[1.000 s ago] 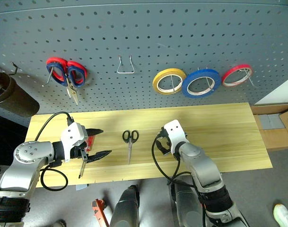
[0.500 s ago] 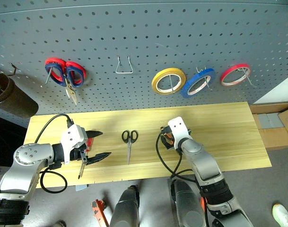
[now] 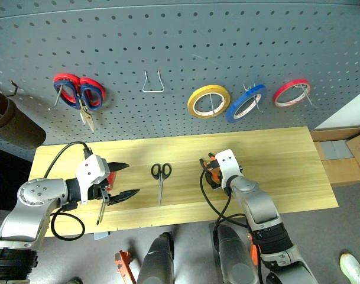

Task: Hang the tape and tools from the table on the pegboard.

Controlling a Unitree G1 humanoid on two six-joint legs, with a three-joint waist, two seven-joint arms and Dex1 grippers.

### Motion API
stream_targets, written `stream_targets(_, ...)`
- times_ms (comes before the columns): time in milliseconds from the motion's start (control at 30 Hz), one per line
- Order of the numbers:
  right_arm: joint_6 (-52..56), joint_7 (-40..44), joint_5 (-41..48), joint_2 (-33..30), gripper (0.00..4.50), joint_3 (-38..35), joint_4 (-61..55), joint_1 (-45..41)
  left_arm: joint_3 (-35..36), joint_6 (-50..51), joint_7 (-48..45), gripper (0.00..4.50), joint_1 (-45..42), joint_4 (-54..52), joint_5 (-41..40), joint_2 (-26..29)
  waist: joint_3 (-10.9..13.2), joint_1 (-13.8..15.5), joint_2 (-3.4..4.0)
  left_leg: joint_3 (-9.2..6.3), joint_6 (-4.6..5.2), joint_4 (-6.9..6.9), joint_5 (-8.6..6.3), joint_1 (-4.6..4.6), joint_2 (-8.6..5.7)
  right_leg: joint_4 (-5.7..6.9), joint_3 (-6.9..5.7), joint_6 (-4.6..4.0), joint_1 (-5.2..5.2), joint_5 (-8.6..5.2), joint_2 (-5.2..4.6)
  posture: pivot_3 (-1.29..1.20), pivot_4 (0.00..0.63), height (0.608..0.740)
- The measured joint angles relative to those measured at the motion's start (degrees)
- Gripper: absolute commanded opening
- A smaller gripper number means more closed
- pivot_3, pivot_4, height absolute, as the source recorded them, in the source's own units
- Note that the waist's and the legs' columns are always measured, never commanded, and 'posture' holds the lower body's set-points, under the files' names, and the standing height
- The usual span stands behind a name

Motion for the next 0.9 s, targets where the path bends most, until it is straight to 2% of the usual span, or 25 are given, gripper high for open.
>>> stream_targets(100,-0.6,0.0,0.2,-0.2,3.84,-0.2,0.5,-0.2,0.0,0.0,0.0,4.50,0.0,0.0,0.0,-0.1,0.0,-0.1,0.00,0.00,0.00,0.03,0.00,0.02,0.00,0.09,0.00,0.00,0.00,0.00,0.00,-0.03,0.372,0.740)
stream_targets(233,-1.5,0.4,0.8,-0.9,2.52,-0.2,1.7,-0.7,0.0,0.1,0.4,4.50,0.2,-0.3,0.0,-0.5,0.0,-0.1,-0.01,0.01,0.00,0.09,0.00,0.06,0.00,0.21,0.03,0.00,0.00,0.00,0.00,-0.03,0.370,0.740)
stream_targets(267,-1.7,0.5,1.0,-1.0,2.42,-0.2,2.0,-0.8,0.0,0.2,0.7,4.50,0.3,-0.5,-0.1,-0.8,0.0,-0.1,-0.02,0.01,0.00,0.10,0.00,0.07,0.00,0.24,0.03,0.00,0.00,0.00,0.00,-0.03,0.370,0.740)
stream_targets(633,-1.9,2.3,1.2,-2.2,2.42,1.9,0.2,0.5,1.3,3.3,3.1,4.50,2.3,-3.7,-1.8,-2.5,0.0,-0.1,-0.02,0.01,0.01,0.35,-0.01,0.04,-0.01,0.49,0.08,0.00,-0.02,0.00,0.00,-0.02,0.368,0.740)
stream_targets(900,4.9,5.0,3.6,-2.2,2.42,7.0,-25.2,5.8,6.2,10.6,6.4,4.50,5.3,-8.4,-8.1,-4.3,0.0,0.1,-0.02,-0.07,0.02,0.46,-0.02,-0.06,-0.01,0.61,0.11,0.00,-0.12,0.00,0.01,-0.01,0.373,0.740)
